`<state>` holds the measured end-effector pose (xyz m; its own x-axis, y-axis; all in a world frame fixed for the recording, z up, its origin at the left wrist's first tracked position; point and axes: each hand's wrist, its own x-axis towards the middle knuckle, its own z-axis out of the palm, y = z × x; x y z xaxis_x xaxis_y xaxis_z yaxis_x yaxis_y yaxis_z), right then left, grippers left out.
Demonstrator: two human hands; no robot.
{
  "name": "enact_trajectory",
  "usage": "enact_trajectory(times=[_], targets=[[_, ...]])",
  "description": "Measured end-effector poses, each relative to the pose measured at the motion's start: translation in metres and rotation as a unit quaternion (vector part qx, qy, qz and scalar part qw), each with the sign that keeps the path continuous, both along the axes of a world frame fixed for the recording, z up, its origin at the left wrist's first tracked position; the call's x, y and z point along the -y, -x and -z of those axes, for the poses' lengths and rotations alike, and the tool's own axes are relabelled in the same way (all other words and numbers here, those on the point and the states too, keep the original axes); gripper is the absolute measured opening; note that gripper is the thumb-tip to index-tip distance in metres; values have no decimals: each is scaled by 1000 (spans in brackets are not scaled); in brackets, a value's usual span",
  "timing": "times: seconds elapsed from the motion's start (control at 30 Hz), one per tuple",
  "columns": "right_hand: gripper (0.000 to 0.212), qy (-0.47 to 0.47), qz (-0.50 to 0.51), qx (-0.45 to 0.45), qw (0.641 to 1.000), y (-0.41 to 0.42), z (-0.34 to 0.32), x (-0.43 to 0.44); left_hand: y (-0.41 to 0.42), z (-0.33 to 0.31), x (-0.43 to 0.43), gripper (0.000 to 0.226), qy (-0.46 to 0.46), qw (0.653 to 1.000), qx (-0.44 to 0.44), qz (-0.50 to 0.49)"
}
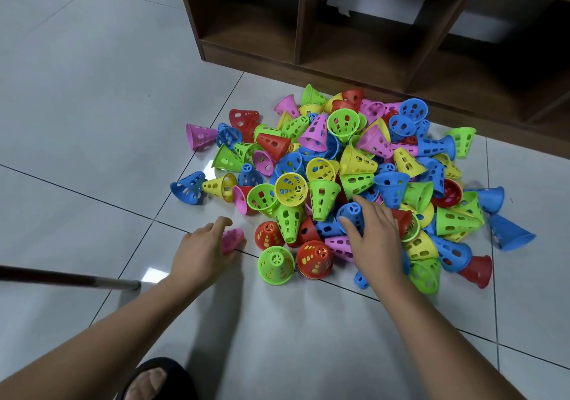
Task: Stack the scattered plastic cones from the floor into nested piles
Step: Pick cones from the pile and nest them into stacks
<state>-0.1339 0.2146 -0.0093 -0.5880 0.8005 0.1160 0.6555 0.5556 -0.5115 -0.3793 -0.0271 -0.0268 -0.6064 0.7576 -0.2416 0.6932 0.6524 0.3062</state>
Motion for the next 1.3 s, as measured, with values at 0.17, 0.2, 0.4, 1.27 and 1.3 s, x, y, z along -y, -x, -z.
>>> enact_trajectory(times=[0.17,0.2,0.4,1.27,1.3], targets=[[51,68,66,-78,992,-9,-34,23,0,-11,-1,52,-85,994,34,-61],[50,83,74,-92,989,-10,-38,28,-2,-15,-3,50,-107,991,41,-66],[45,135,54,-154,977,-13,-58,62,-26,-53,-14,52,-239,962,112,-64],[40,-51,-61,107,991,-38,23,42,-51,-33,-31,23,-252,955,149,56],[43,-67,-68,118,988,-36,22,41,-45,-28,-34,24,-243,959,126,72]])
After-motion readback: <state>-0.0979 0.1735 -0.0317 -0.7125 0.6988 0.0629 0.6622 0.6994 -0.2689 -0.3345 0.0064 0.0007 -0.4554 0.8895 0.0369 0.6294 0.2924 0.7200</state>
